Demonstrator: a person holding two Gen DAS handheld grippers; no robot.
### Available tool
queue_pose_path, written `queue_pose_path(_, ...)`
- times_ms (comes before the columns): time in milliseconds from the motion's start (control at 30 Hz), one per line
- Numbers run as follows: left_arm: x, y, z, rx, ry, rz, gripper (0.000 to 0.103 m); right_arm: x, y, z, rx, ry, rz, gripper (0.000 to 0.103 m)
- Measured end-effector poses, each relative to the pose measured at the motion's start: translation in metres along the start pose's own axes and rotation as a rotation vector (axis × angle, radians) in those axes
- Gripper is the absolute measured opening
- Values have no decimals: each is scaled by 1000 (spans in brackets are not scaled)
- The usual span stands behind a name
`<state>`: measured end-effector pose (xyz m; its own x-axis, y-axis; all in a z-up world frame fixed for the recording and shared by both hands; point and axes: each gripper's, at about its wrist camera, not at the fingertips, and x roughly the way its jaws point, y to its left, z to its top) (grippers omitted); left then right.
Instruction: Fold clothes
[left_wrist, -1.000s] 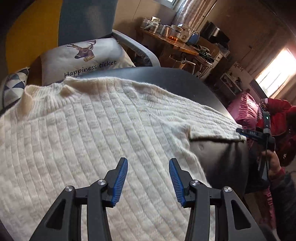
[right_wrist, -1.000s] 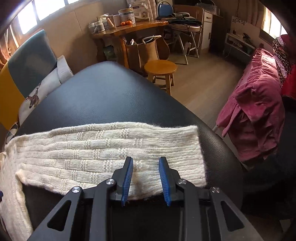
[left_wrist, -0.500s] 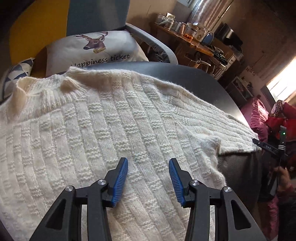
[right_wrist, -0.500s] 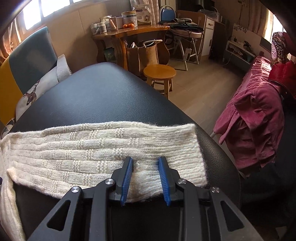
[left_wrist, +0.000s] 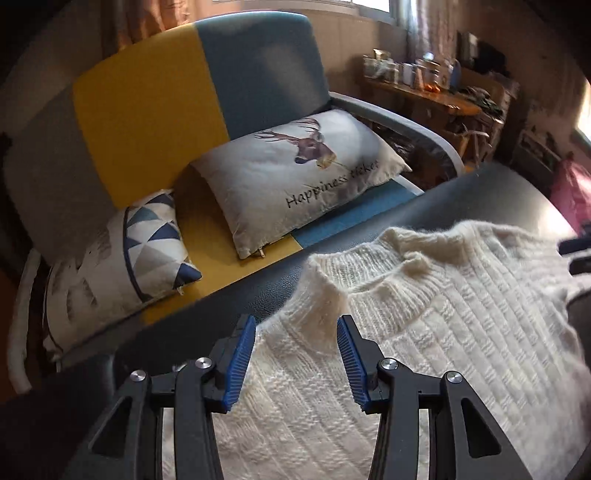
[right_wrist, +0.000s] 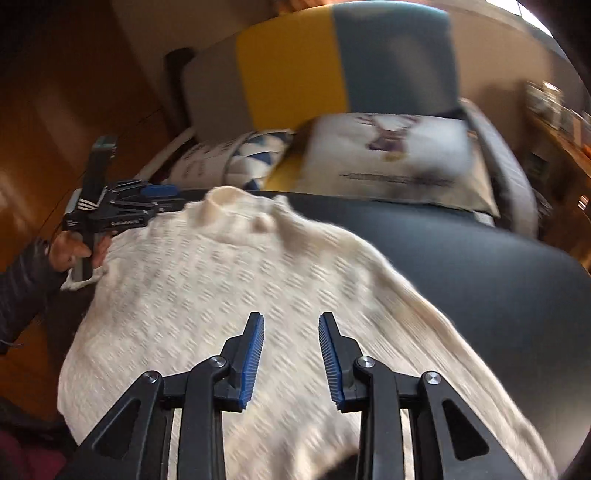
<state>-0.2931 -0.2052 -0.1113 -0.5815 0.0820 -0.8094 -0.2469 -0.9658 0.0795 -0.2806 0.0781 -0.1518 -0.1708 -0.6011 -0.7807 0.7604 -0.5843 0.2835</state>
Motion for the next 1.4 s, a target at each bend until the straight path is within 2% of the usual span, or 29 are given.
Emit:
queue_pose_path(100,16,-4,8,72,28,-71,47,54,2,52,-40,64,-14,31)
queue_pose_path(200,30,-11,18,122,40,-108,47,97,-2,77,-79,152,-6,31)
queue_pose_path(300,43,-11,25,142,62,-137,47,126,-4,83,-123,226,-45,31)
queue_pose_path(367,54,-9,24,123,92,-136,47,138,-1,81,-181,243,-132,29)
queue_pose_path(400,56,-8,22,101,90,-136,47,137,3,81,-211,227,-164,22)
queue_pose_path(433,58,-6,19,79,88,-135,41,134,3,79,-222,206,-210,10)
queue_pose_path(467,57,-3,17,38,77,-137,33,131,3,78,-232,184,-256,5)
queue_pose_path(500,55,2,13,-22,57,-141,18,128,3,76,-242,163,-302,5)
queue_pose_path(533,52,7,10,-82,37,-144,17,125,4,74,-253,142,-348,5)
queue_pose_path(567,52,12,6,-143,28,-143,17,131,-2,69,-218,160,-337,5)
queue_pose_path(667,55,18,-2,-253,4,-133,19,129,-5,63,-174,95,-344,5)
queue_pose_path(700,55,18,-3,-271,1,-125,20,128,-7,62,-153,78,-353,8)
queue_pose_path(733,55,17,-2,-279,2,-115,20,126,-11,60,-126,62,-368,19)
queue_pose_path(767,54,15,-1,-285,6,-105,20,122,-15,59,-91,47,-368,24)
queue_pose_path(867,48,13,3,-292,20,-92,20,93,-12,57,-17,-64,-298,24)
queue_pose_path(933,44,14,4,-303,23,-92,21,78,0,53,-32,-107,-287,24)
queue_pose_path(1000,43,17,5,-323,26,-92,24,74,9,50,-35,-98,-217,24)
queue_pose_path(1067,42,21,3,-358,33,-95,24,85,9,46,-28,-23,-197,24)
queue_pose_path(1133,40,23,1,-393,38,-88,24,110,0,39,15,104,-239,24)
queue_pose_path(1200,34,22,-3,-416,40,-78,24,104,-4,35,57,49,-212,25)
queue_pose_path(1267,25,19,-6,-423,35,-61,27,93,-9,35,140,33,-210,25)
queue_pose_path(1333,13,17,-9,-419,25,-50,31,72,-4,31,146,-37,-202,25)
queue_pose_path(1400,0,15,-15,-428,14,-48,34,52,1,24,166,-70,-203,25)
